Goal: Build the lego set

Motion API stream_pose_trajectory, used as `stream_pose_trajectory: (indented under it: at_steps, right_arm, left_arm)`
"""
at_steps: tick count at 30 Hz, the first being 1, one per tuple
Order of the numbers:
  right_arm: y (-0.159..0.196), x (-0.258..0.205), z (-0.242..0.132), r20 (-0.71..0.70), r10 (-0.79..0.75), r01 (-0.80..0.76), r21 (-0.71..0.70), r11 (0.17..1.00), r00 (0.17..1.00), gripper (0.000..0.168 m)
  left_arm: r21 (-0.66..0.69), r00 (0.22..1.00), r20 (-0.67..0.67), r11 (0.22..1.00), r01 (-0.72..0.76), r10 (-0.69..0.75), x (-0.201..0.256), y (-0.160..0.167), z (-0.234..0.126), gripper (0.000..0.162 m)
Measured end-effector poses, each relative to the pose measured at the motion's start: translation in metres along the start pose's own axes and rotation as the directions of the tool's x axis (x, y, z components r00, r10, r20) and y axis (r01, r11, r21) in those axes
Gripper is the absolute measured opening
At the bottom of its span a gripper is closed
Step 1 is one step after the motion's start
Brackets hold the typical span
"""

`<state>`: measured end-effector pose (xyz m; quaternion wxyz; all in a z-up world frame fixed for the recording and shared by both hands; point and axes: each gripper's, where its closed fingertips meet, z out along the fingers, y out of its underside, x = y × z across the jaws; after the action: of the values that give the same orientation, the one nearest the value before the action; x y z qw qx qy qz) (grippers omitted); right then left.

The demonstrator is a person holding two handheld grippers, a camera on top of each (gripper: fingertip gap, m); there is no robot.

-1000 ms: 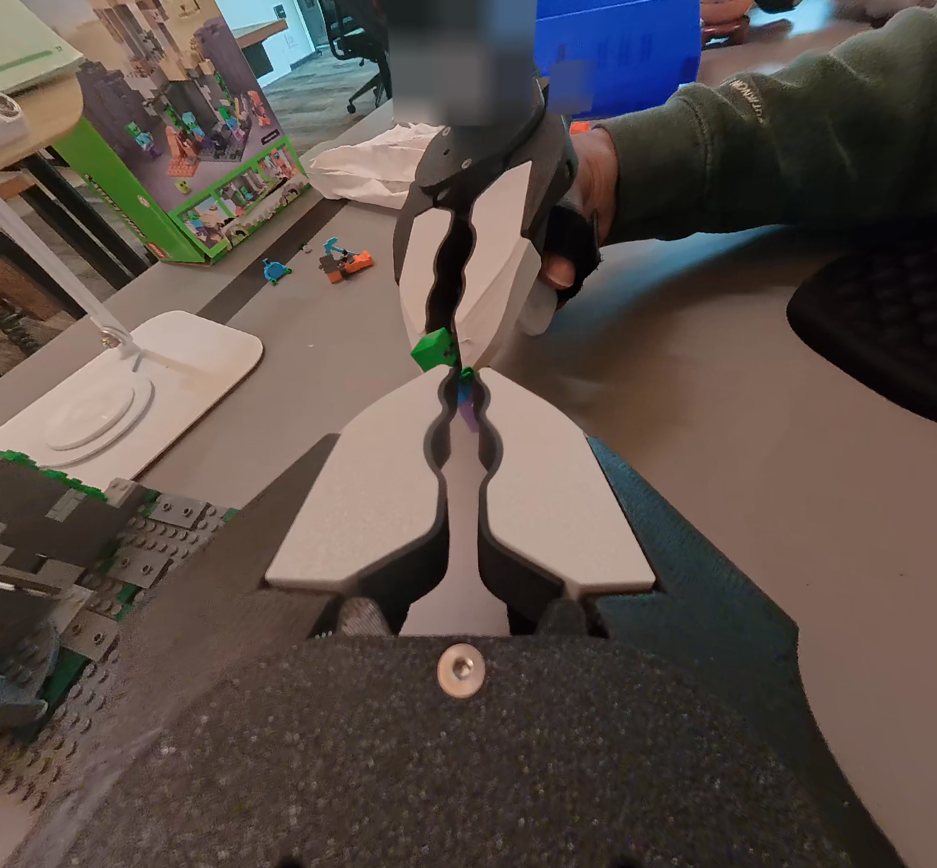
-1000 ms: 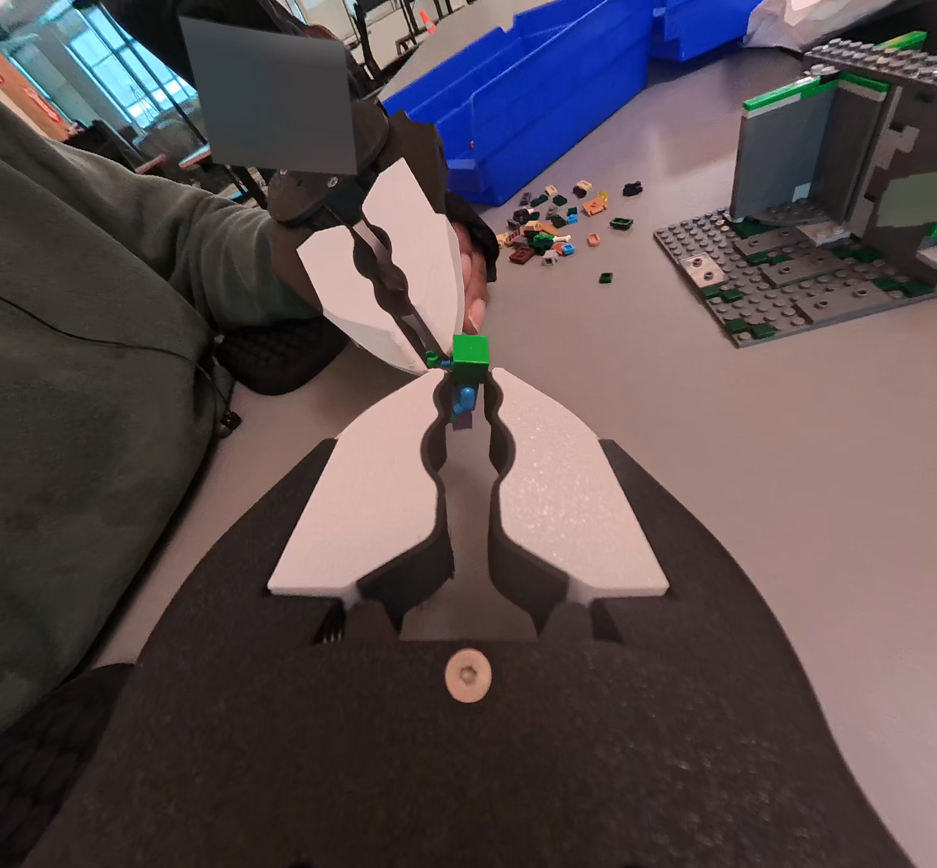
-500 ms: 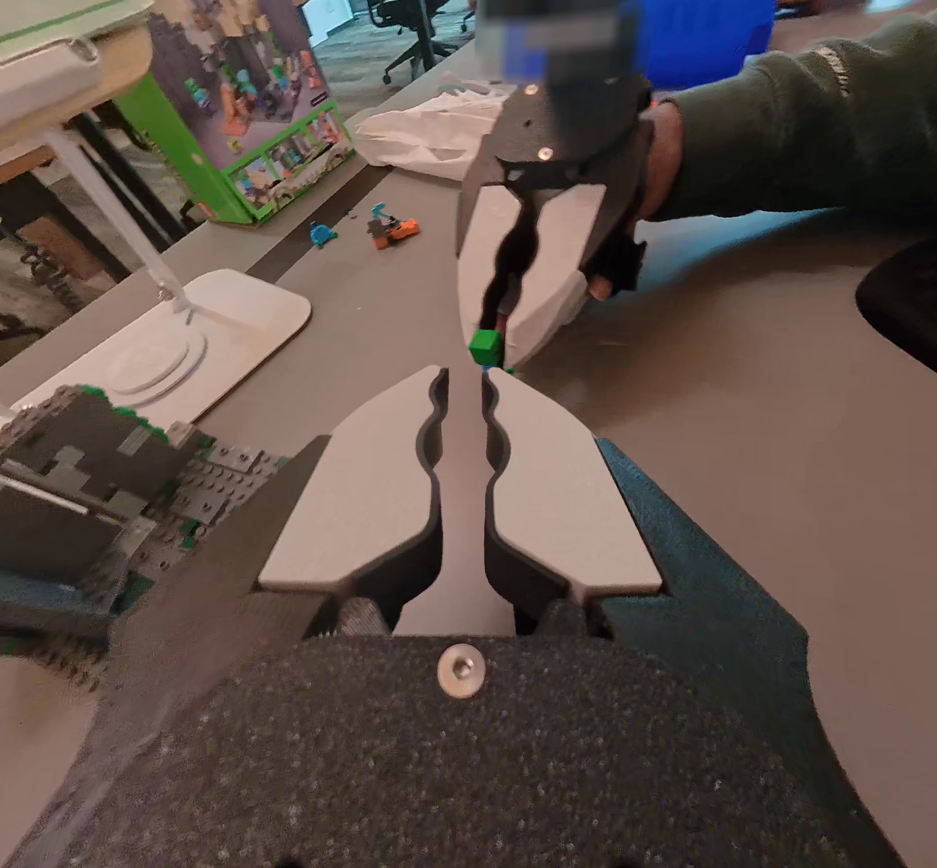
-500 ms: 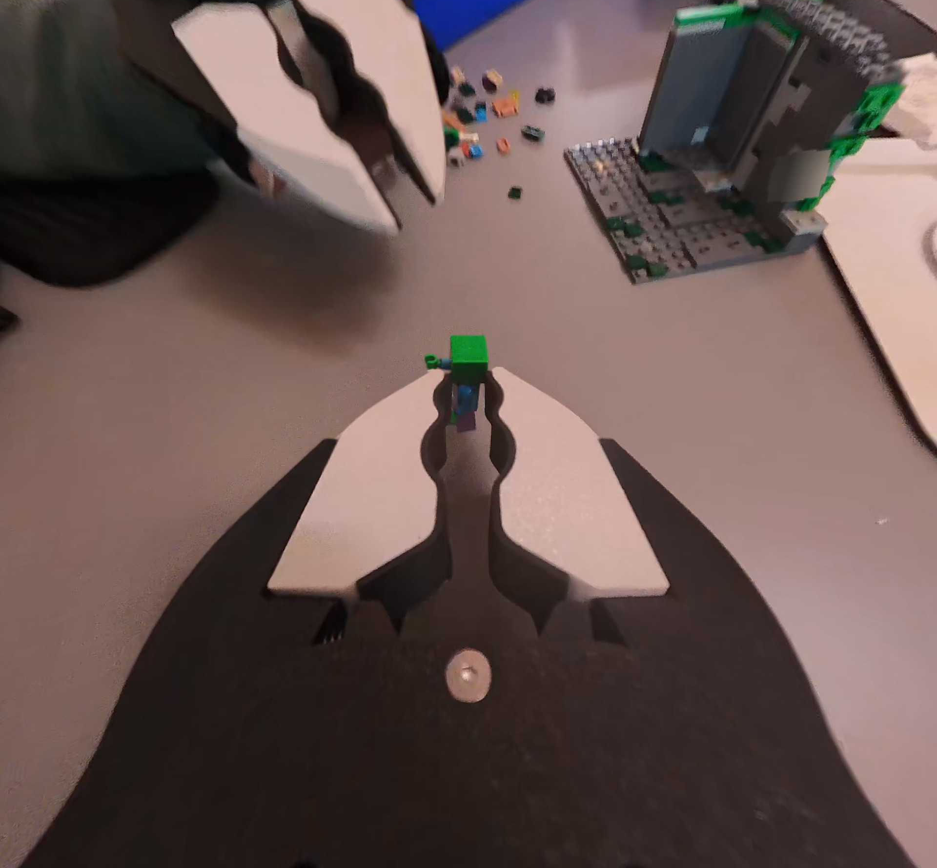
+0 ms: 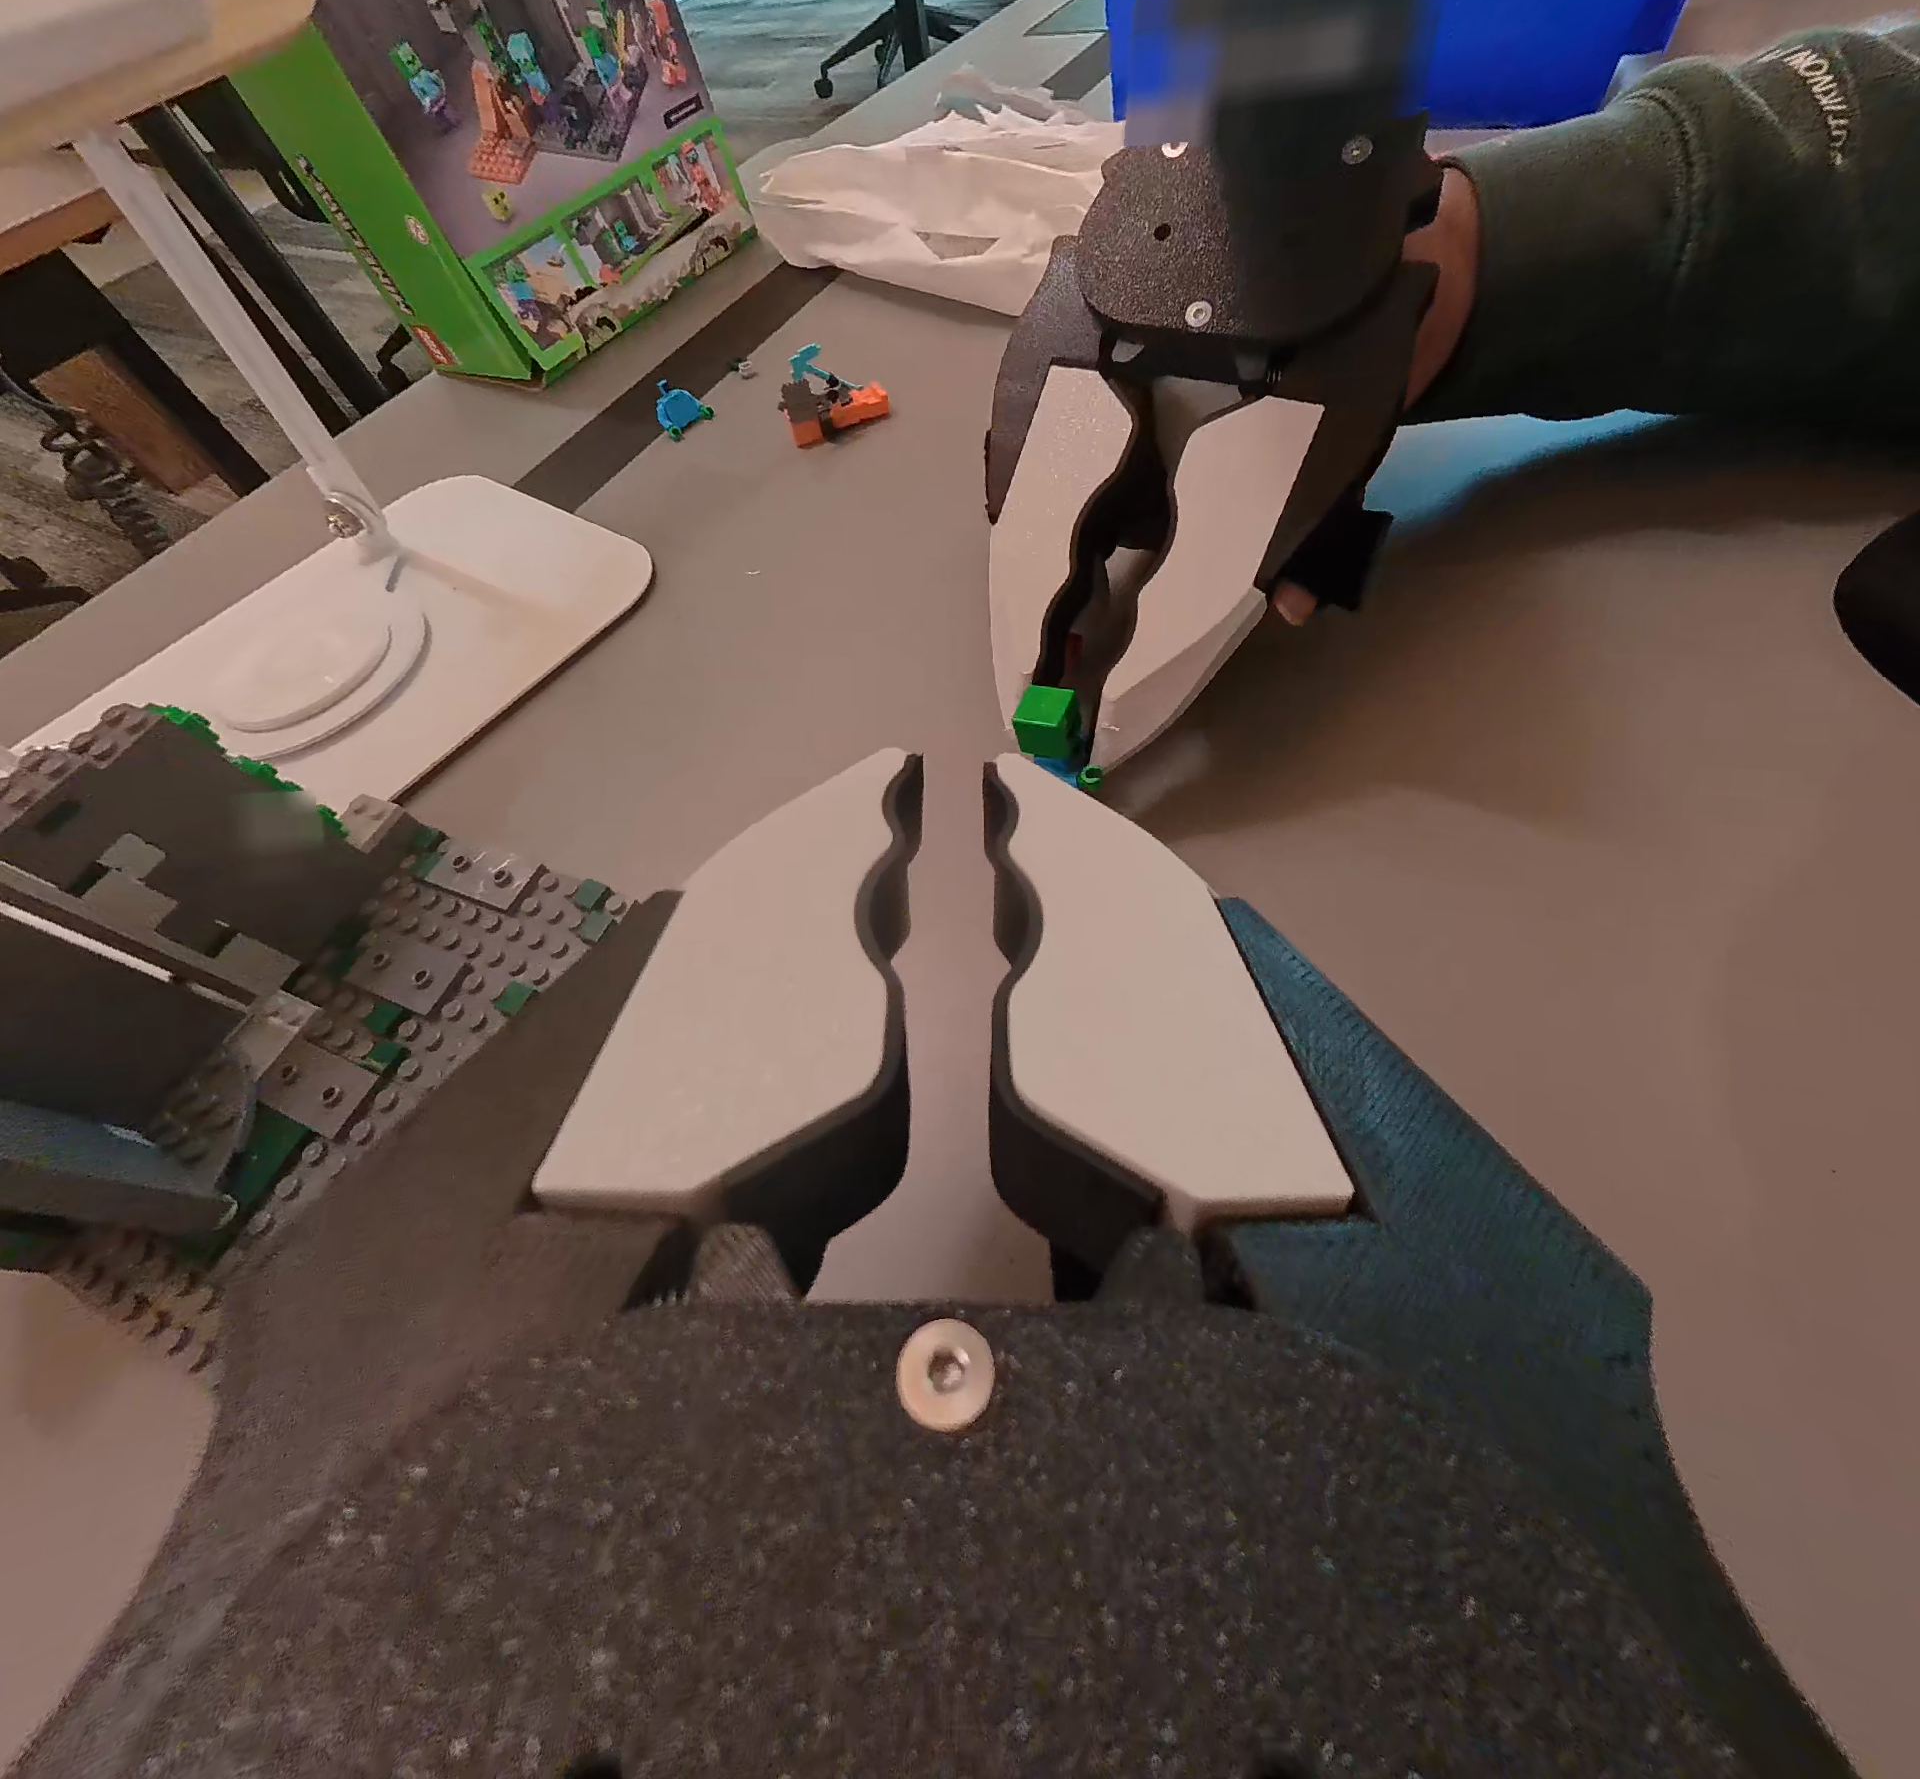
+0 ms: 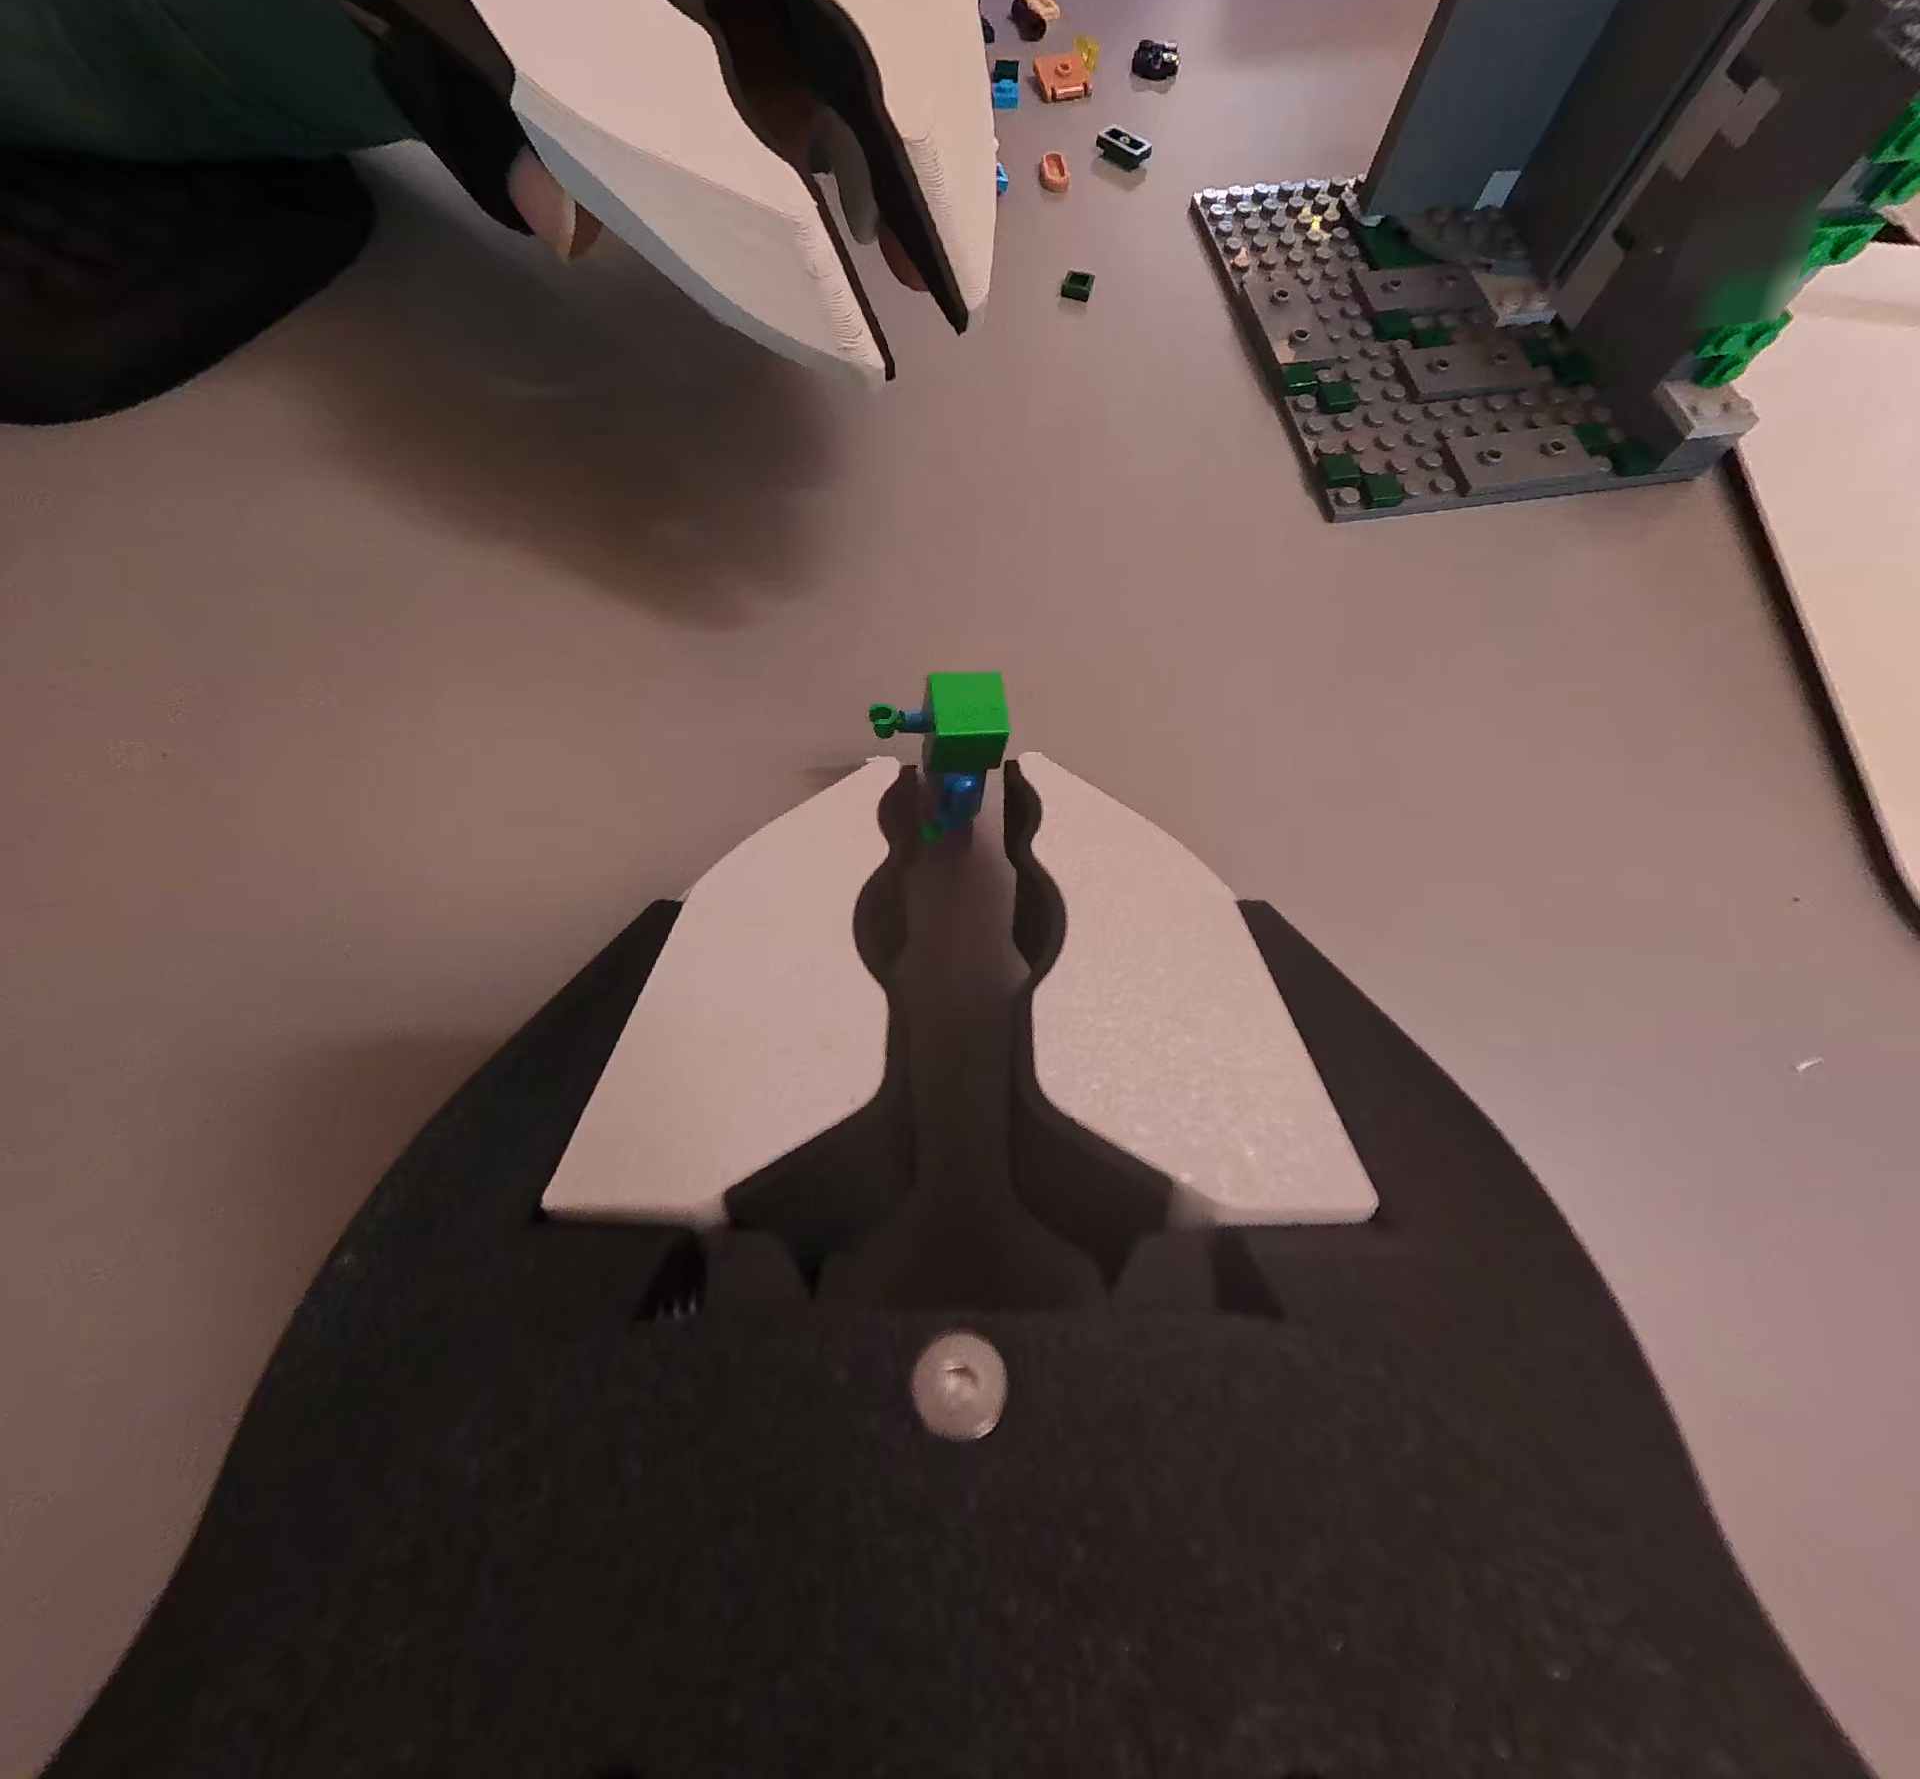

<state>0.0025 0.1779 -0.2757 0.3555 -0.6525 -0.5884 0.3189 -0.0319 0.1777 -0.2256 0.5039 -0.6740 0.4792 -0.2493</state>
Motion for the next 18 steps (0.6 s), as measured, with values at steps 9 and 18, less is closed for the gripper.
stream_pose_trajectory:
  at_steps: [9, 18]
  right_arm:
    - [-0.009, -0.002, -0.010, -0.007, 0.001, -0.001, 0.028, 1.000, 1.000, 0.040]
    - [-0.054, 0.014, -0.076, -0.416, 0.075, -0.001, 0.176, 0.984, 0.906, 0.009]
  left_arm:
    - [-0.005, 1.000, -0.018, 1.000, 0.005, -0.005, 0.004, 0.001, 0.003, 0.011]
    - [-0.014, 0.998, 0.040, 0.998, 0.057, -0.056, 0.002, 0.007, 0.011, 0.009]
